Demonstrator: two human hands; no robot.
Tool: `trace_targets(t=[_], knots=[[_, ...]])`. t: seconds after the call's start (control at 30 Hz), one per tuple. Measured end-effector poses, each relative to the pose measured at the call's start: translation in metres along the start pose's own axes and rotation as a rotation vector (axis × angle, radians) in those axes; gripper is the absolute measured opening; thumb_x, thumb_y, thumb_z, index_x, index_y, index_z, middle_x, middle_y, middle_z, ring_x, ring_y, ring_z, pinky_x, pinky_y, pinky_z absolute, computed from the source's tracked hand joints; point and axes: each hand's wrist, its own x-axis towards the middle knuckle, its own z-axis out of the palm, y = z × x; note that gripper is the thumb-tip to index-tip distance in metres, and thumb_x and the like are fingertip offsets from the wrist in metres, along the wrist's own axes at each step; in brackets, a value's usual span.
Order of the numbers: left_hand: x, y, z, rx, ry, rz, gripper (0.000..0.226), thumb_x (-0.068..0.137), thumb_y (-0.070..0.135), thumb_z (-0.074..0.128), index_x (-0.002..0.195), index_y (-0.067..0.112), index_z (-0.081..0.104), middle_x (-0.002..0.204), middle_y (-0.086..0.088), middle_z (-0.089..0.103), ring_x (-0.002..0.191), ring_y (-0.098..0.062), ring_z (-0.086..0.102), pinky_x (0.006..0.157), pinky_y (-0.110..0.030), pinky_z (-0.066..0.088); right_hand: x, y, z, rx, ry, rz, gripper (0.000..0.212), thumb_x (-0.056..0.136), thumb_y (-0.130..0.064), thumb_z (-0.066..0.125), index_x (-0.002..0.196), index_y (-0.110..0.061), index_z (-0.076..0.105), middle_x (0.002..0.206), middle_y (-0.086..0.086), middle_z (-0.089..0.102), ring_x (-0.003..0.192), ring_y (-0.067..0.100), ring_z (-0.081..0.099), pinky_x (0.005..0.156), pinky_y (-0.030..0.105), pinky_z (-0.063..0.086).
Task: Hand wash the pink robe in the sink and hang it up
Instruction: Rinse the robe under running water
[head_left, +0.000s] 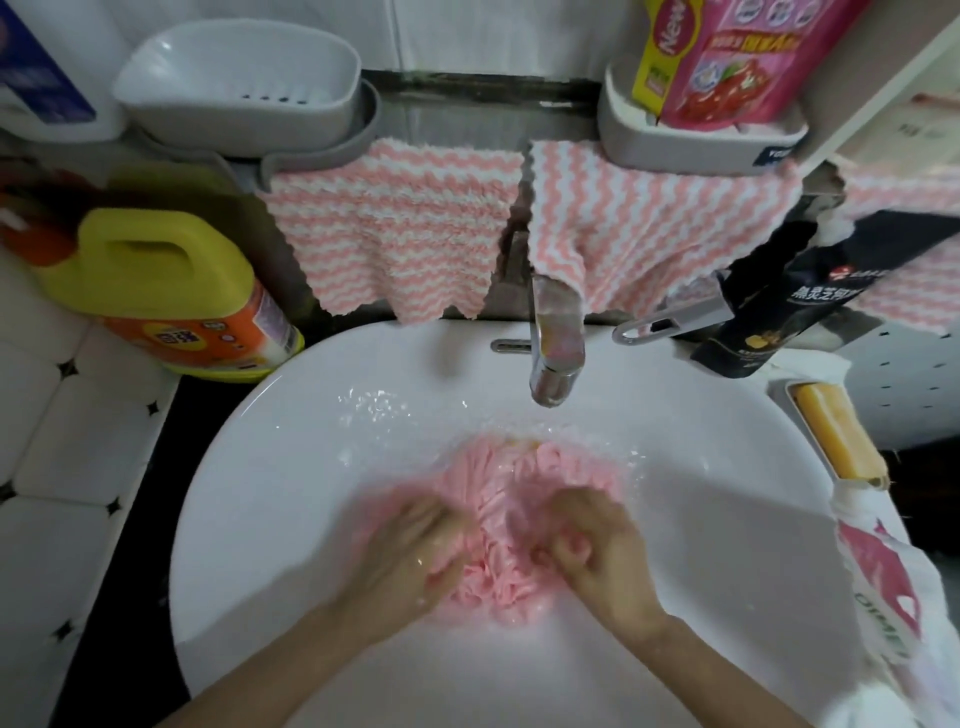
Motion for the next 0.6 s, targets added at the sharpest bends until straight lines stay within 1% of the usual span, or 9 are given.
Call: trace_targets(t=[0.07, 0.13, 0.2, 0.3, 0.37, 0.43, 0.5, 0.57, 0.6], knots=[[0.012, -0.001, 0.001, 0.038, 0.226, -0.396, 0.045, 0.088, 0.050, 0.044, 0.115, 0.018, 0.060, 0.119, 0.000, 0.057, 0.113, -0.021, 0.050, 0.098, -0.029, 0.033, 0.016, 0.004, -0.003, -0.023, 0.252, 0.337, 0.045, 0.080, -0.052, 0.042, 0.107, -0.024, 0.066, 0.111, -0.001, 0.060, 0.102, 0.020, 0.054, 0.089, 0.033, 0.038], [0.024, 0.000, 0.008, -0.072, 0.160, -0.778, 0.069, 0.079, 0.068, 0.039, 0.132, 0.025, 0.046, 0.139, 0.000, 0.043, 0.133, -0.024, 0.034, 0.109, -0.038, 0.026, 0.032, 0.008, 0.003, 0.097, 0.188, 0.723, 0.066, 0.073, -0.068, 0.043, 0.127, -0.031, 0.054, 0.127, 0.005, 0.052, 0.116, 0.026, 0.051, 0.101, 0.040, 0.037], [0.036, 0.002, 0.022, -0.306, -0.003, -0.869, 0.077, 0.075, 0.078, 0.042, 0.140, 0.037, 0.033, 0.147, 0.007, 0.032, 0.138, -0.017, 0.025, 0.114, -0.041, 0.021, 0.044, 0.007, 0.016, 0.307, 0.034, 0.790, 0.074, 0.070, -0.075, 0.048, 0.135, -0.038, 0.046, 0.131, 0.000, 0.051, 0.119, 0.021, 0.053, 0.103, 0.041, 0.040], [0.066, 0.009, 0.033, -0.584, -0.092, -0.834, 0.053, 0.072, 0.076, 0.048, 0.119, 0.053, 0.047, 0.126, 0.018, 0.052, 0.123, -0.009, 0.046, 0.105, -0.034, 0.036, 0.057, -0.007, 0.026, 0.607, -0.113, 0.802, 0.048, 0.088, -0.053, 0.057, 0.132, -0.035, 0.053, 0.123, -0.010, 0.057, 0.113, 0.011, 0.057, 0.101, 0.033, 0.043], [0.074, 0.013, 0.032, -0.645, -0.024, -0.782, 0.033, 0.072, 0.067, 0.054, 0.092, 0.042, 0.059, 0.088, 0.023, 0.061, 0.092, -0.004, 0.060, 0.082, -0.026, 0.046, 0.058, -0.013, 0.024, 0.735, -0.089, 0.766, 0.023, 0.091, -0.036, 0.061, 0.106, -0.021, 0.071, 0.102, -0.004, 0.071, 0.097, 0.010, 0.065, 0.093, 0.034, 0.050], [0.066, 0.022, 0.025, -0.552, 0.082, -0.607, 0.022, 0.074, 0.055, 0.054, 0.070, 0.034, 0.049, 0.069, 0.021, 0.052, 0.066, 0.004, 0.049, 0.065, -0.019, 0.039, 0.048, -0.022, 0.016, 0.644, 0.035, 0.616, 0.022, 0.091, -0.030, 0.062, 0.076, -0.015, 0.068, 0.080, 0.004, 0.066, 0.075, 0.006, 0.061, 0.077, 0.029, 0.048], [0.048, 0.030, 0.019, -0.350, 0.144, -0.374, 0.024, 0.081, 0.042, 0.055, 0.066, 0.027, 0.043, 0.075, 0.017, 0.046, 0.069, 0.000, 0.046, 0.064, -0.022, 0.037, 0.029, -0.029, 0.009, 0.492, 0.116, 0.381, 0.021, 0.087, -0.033, 0.058, 0.067, -0.025, 0.057, 0.083, -0.001, 0.056, 0.076, 0.003, 0.056, 0.071, 0.018, 0.042], [0.024, 0.029, 0.023, -0.102, 0.150, -0.156, 0.017, 0.082, 0.043, 0.055, 0.076, 0.027, 0.052, 0.095, 0.010, 0.052, 0.089, -0.011, 0.051, 0.075, -0.031, 0.038, 0.006, -0.027, 0.012, 0.315, 0.070, 0.142, 0.007, 0.083, -0.037, 0.052, 0.086, -0.035, 0.058, 0.110, -0.010, 0.055, 0.101, 0.001, 0.054, 0.083, 0.014, 0.040], [0.014, 0.028, 0.026, 0.000, 0.117, -0.121, 0.022, 0.080, 0.048, 0.055, 0.090, 0.028, 0.059, 0.112, 0.005, 0.054, 0.104, -0.016, 0.051, 0.083, -0.034, 0.038, -0.004, -0.022, 0.019, 0.209, 0.007, 0.065, 0.020, 0.086, -0.042, 0.049, 0.104, -0.036, 0.058, 0.128, -0.012, 0.050, 0.117, 0.003, 0.048, 0.095, 0.017, 0.037]])
